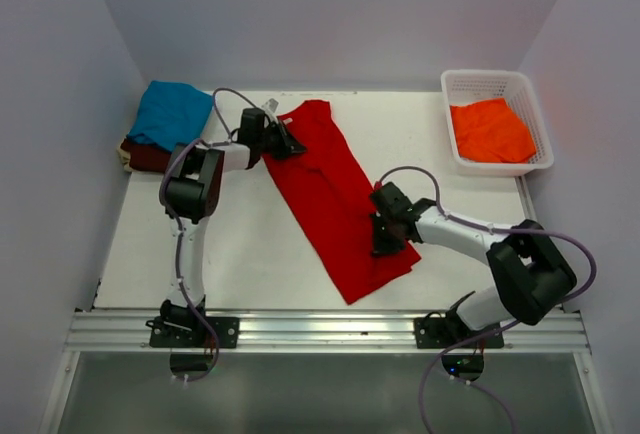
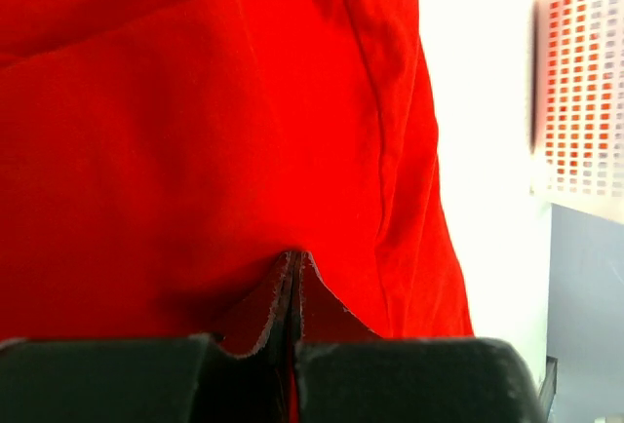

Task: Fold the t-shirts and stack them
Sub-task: Rotate the tshirt 90 degrees

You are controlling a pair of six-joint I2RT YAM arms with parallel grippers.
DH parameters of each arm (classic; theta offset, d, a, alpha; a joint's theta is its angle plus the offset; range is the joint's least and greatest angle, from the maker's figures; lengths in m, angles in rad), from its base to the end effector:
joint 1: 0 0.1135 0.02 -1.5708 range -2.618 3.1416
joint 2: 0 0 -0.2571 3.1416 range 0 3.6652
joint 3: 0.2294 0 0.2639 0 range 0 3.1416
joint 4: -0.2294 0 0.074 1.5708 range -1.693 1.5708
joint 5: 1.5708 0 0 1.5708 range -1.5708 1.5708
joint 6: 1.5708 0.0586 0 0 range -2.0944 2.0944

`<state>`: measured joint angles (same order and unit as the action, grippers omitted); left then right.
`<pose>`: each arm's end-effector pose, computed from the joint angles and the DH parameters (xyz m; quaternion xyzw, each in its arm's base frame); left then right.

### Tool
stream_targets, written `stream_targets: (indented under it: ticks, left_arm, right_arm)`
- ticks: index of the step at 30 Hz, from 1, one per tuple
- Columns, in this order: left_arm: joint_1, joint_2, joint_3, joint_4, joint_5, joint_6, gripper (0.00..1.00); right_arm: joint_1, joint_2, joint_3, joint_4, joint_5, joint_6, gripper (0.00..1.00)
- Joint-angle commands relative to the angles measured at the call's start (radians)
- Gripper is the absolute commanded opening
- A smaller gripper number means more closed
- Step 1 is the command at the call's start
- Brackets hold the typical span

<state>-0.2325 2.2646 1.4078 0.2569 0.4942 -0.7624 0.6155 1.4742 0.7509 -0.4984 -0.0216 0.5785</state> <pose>0.4818 -0.1426 0.0853 -0.1144 0.8576 -0.4060 0.2944 0.2221 0.1586 0.1197 -0.0201 0.9845 0.1064 0.1376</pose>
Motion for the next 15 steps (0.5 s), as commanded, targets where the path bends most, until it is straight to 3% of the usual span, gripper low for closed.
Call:
stream_targets:
  ticks: [1, 9, 15]
  left_arm:
    - [-0.007, 0.085, 0.120, 0.012, 0.087, 0.029, 0.00]
    - [-0.007, 0.233, 0.338, 0.014, 0.210, -0.008, 0.00]
    - [-0.007, 0.294, 0.404, 0.165, 0.303, -0.092, 0.00]
  right_arm:
    - [0.059, -0.015, -0.067, 0.037, -0.041, 0.095, 0.00]
    - [0.173, -0.066, -0.087, 0.052, -0.037, 0.185, 0.00]
    - [0.268, -0.095, -0.064, 0.067, -0.043, 0.236, 0.00]
